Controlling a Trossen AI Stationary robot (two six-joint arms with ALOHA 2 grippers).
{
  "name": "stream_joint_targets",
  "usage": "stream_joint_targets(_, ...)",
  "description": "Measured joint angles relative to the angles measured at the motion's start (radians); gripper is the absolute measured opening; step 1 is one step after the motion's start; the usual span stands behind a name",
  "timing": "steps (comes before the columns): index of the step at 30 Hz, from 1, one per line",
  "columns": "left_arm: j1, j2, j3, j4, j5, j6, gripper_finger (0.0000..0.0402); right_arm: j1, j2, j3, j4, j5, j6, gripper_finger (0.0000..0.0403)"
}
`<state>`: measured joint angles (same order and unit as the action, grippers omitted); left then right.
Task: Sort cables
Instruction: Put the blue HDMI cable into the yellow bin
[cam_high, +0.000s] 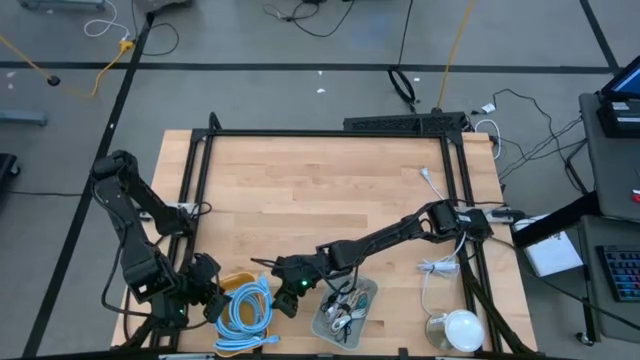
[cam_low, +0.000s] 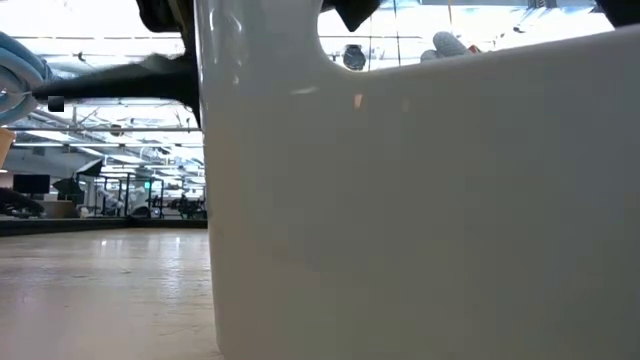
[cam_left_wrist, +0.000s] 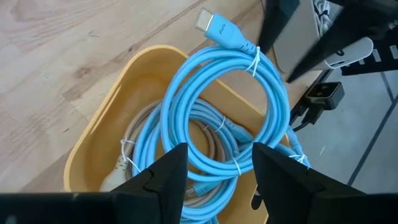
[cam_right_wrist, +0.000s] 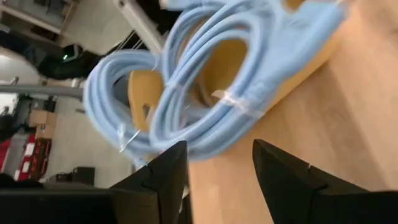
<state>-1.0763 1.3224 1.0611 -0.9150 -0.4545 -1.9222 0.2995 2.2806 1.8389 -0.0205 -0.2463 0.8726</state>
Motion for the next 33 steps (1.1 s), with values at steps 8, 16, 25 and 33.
stream_joint_targets(8,0.0,0.0,0.0,-0.001,0.0,0.003,0.0182,-0.012,0.004,0.0,0.044,0.014,0.017,0.0172)
stream_joint_targets(16,0.0,0.0,0.0,-0.002,0.001,0.007,0.0182,-0.023,0.052,-0.001,0.161,-0.043,0.081,0.0094)
stream_joint_targets(25,0.0,0.0,0.0,-0.01,0.009,0.008,0.0182,-0.024,0.074,0.0,0.255,-0.079,0.075,0.0026)
stream_joint_targets(33,0.0,0.0,0.0,-0.01,0.009,0.003,0.0182,-0.025,0.067,-0.002,0.294,-0.074,0.059,0.0026)
